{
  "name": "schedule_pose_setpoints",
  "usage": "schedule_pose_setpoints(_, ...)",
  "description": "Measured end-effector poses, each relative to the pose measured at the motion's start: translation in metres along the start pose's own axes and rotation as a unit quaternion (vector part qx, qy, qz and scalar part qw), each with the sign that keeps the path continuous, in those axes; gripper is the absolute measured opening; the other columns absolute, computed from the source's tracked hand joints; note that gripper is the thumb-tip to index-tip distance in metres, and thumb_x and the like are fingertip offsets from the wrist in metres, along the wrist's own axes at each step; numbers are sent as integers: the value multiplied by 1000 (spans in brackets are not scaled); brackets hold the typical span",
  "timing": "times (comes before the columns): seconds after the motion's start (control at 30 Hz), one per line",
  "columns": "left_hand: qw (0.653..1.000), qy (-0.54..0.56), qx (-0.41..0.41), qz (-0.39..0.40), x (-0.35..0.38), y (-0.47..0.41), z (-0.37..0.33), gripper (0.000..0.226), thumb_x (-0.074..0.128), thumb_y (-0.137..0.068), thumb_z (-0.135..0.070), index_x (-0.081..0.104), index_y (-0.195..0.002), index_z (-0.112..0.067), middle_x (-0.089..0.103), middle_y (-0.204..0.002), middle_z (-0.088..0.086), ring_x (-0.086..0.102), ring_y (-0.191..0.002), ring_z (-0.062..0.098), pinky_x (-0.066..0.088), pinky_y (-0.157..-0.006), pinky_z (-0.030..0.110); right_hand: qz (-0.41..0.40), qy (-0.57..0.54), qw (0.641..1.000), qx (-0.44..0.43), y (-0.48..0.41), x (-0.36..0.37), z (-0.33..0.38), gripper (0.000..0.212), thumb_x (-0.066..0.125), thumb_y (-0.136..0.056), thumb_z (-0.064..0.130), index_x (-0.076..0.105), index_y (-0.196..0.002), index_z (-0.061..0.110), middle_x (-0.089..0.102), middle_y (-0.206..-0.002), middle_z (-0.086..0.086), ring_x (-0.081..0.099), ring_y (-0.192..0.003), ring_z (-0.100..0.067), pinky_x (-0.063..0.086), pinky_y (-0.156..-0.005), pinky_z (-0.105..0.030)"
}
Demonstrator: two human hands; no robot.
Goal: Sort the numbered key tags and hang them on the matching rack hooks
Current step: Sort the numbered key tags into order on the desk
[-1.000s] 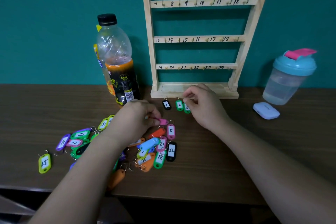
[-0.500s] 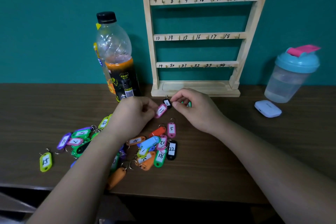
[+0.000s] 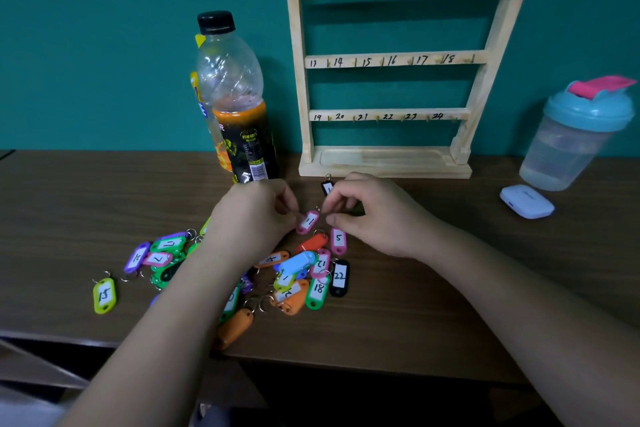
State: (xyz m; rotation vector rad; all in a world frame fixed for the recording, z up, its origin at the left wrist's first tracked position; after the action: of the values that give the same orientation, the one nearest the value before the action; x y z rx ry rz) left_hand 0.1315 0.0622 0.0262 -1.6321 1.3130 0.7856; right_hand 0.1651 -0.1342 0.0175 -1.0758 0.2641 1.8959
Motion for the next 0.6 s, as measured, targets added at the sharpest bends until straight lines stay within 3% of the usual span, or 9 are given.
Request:
schedule_pose_setpoints(0.07, 1000, 4, 11, -1, -1, 2, -1, 12, 83, -84, -38, 73, -82, -34, 70, -81, -17, 64, -81, 1, 56, -69, 27, 40, 10, 999, -5, 2, 3, 3, 13, 79, -93, 29, 77, -104, 35, 59, -109, 17, 56, -104, 2, 45, -78, -12)
schedule_pose_setpoints(0.13, 999, 20, 28, 12, -1, 6, -4, 10, 84, -84, -37, 74, -83, -34, 71, -82, -18, 63, -80, -3, 47, -63, 12, 67, 14, 998, -9, 4, 6, 5, 14, 80, -93, 30, 78, -105, 38, 57, -109, 17, 55, -108, -3, 51, -89, -29)
schedule_pose_setpoints(0.17, 999, 27, 39, 23, -1, 8, -6, 9, 84, -84, -36, 75, -83, -34, 72, -81, -19, 64, -80, -4, 45, -62, 10, 76, 18, 997, -13, 4, 8, 6, 17, 80, -92, 29, 78, -106, 38, 57, -107, 16, 55, -109, -5, 51, -93, -36)
schedule_pose_setpoints(0.33, 991, 33, 75, 102, 2, 24, -12, 7, 85, -85, -36, 80, -90, -36, 75, -83, -21, 67, -83, 0, 53, -71, 19, 95, 40, 994, -24, 4, 11, 7, 27, 83, -90, 30, 78, -115, 39, 56, -109, 22, 50, -114, -4, 46, -102, -37)
schedule_pose_setpoints(0.6, 994, 25, 74, 79, 0, 27, -10, 12, 80, -88, -46, 79, -89, -35, 74, -79, -16, 65, -77, 0, 53, -69, 25, 70, 77, 993, -52, 0, 17, 10, 14, 76, -96, 41, 77, -110, 40, 57, -105, 21, 48, -110, -10, 42, -101, -44)
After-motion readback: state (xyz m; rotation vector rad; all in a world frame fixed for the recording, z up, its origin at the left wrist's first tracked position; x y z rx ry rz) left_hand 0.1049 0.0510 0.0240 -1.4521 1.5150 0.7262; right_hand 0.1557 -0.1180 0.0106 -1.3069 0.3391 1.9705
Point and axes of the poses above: each hand's wrist, its own y-axis away from the middle knuckle, its own x-axis out of the palm, z = x × y, the point moved 6 cm from there along -y, towards the middle knuckle
